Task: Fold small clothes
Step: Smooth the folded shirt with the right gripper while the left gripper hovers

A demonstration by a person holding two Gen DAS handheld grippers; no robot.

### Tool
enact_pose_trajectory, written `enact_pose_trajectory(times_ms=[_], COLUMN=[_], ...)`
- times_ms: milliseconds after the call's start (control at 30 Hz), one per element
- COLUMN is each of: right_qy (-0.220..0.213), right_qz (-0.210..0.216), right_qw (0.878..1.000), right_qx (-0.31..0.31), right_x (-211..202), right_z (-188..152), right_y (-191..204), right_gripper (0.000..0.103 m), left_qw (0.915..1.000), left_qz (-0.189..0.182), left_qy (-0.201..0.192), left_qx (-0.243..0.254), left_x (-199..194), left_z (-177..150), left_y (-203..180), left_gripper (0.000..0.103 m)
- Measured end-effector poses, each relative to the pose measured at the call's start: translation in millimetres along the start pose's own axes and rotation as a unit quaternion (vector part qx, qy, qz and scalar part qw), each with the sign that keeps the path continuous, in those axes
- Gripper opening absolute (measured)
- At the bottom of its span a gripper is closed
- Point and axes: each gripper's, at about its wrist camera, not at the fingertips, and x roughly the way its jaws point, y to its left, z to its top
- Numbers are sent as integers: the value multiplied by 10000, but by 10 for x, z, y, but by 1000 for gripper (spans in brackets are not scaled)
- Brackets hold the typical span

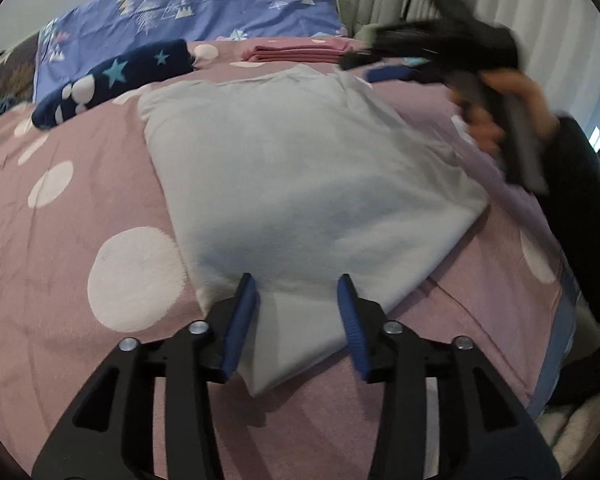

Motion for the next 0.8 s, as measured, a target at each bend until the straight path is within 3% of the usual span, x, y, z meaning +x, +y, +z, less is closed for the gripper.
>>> enact_pose_trajectory(times_ms=[33,67,167,233,333,367,400,433,500,533,633,700,767,800], right_qy=[100,193,208,283,234,150,-72,-283,-308,-183,166,417,870,1036], right_qz=[54,114,-229,-101,-127,-372,-646,-677,-349,-124,85,126,258,276], right_qw=[9999,9997,9995,9995,9996,9992,9978,9968,9969,9953,9829,9757,9682,9645], right_qx=[61,83,24,83,43,-18,-144,-328,-640,-943,-1833,-2146,-2330,-2415], right_x=[132,208,346,422,332,258,146,45,-19,8,244,464,771,871], right_z=[57,71,39,-20,19,62,126,198,302,352,373,352,306,272], right_y=[-23,-25,-102,-196,-158,-99,-4,118,378,618,1269,1593,1914,2006], right_gripper=[20,5,4,3,8,19,21,21,21,21,32,33,48,50], left_qw=[10000,10000,10000,9998,9998,9997,9995,9995,9994,9993,9992,9994,9995,9995], left_qz=[20,27,-92,-172,-218,-259,-298,-315,-335,-352,-368,-329,-278,-268], left_qy=[8,17,4,-9,-17,-30,-46,-59,-82,-92,-116,-132,-149,-156], left_qx=[35,59,-10,-48,-21,-16,-14,-11,-12,-21,-38,-13,19,26], left_x=[5,7,4,9,21,23,22,21,25,25,24,22,16,14], left_z=[0,0,-4,1,-1,-2,-6,-7,-7,-9,-12,-15,-21,-23], left_y=[-16,-28,0,35,51,54,54,49,52,54,60,48,31,32], left_gripper=[48,49,49,50,52,54,56,56,56,57,57,57,57,57])
